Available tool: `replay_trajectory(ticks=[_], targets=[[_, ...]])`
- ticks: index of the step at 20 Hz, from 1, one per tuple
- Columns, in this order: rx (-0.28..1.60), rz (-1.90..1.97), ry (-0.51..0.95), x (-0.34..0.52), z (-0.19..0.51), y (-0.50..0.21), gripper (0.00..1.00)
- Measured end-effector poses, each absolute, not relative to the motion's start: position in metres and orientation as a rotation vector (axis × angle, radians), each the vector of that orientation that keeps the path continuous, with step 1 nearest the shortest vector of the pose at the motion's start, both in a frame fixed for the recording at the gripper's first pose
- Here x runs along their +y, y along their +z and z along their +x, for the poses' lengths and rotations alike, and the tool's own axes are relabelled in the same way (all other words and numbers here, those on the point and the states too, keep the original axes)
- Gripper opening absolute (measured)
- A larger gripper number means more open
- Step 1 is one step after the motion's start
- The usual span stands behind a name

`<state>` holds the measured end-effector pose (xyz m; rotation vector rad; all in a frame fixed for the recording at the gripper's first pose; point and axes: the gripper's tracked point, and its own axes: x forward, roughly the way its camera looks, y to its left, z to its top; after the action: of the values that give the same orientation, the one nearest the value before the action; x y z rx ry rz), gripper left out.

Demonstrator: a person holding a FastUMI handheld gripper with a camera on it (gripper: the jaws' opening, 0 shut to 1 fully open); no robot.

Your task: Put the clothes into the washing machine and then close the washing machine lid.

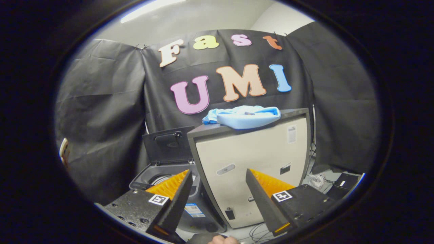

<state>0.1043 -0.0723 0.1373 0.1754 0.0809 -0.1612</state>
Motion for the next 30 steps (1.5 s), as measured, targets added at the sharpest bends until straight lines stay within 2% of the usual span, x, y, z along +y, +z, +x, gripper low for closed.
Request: replay_trajectory(ticks=[7,17,24,30], targets=[[0.035,0.14,-0.189,-0.101,0.147,0.2,0.96],[0.115,0.041,-0.258,-0.149,0.226,0.244,0.96],[0.283,0.006,-0.305,-0.183,0.283,0.226,0.96],[0.424,-0.035,-0.346,-0.207,0.3,0.189,0.99]])
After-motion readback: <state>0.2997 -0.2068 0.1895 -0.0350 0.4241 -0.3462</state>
